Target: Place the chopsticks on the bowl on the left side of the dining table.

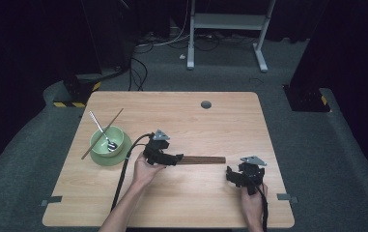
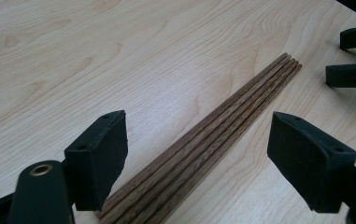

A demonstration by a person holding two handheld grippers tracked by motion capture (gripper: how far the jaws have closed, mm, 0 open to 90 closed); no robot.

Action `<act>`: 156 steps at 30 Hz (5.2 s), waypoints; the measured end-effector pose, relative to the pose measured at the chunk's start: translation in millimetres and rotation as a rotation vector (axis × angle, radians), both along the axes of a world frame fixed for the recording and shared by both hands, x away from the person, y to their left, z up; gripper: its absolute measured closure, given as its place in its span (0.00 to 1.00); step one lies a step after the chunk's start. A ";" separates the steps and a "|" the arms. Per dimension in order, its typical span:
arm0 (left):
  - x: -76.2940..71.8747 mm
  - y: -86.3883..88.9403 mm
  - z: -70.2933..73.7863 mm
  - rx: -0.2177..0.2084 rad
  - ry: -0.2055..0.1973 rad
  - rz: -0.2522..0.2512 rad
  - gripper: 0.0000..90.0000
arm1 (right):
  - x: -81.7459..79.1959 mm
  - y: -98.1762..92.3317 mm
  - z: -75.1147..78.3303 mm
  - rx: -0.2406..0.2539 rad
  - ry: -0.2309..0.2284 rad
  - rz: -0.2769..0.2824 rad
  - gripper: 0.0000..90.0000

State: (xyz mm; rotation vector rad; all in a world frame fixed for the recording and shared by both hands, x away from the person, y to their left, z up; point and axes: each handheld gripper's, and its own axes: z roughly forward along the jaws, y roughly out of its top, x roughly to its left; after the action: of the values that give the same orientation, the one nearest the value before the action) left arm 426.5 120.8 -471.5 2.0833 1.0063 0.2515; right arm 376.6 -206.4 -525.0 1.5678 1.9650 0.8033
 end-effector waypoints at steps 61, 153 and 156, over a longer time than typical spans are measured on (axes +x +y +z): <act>33.8 -43.7 -37.3 0.144 0.045 0.036 0.46 | -0.5 0.6 -0.1 -0.001 -0.002 0.002 0.15; 46.4 32.7 -33.7 0.237 0.043 0.195 0.92 | -1.5 1.6 -0.1 0.001 0.000 0.009 0.15; 45.1 34.9 -33.5 0.240 0.043 0.199 0.93 | -1.5 1.6 -0.1 0.000 -0.001 0.009 0.15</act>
State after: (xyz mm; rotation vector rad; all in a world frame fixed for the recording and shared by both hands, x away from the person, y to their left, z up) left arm 471.6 155.7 -505.0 2.2100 1.2640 0.4497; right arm 375.1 -204.9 -525.1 1.5591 1.9728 0.8080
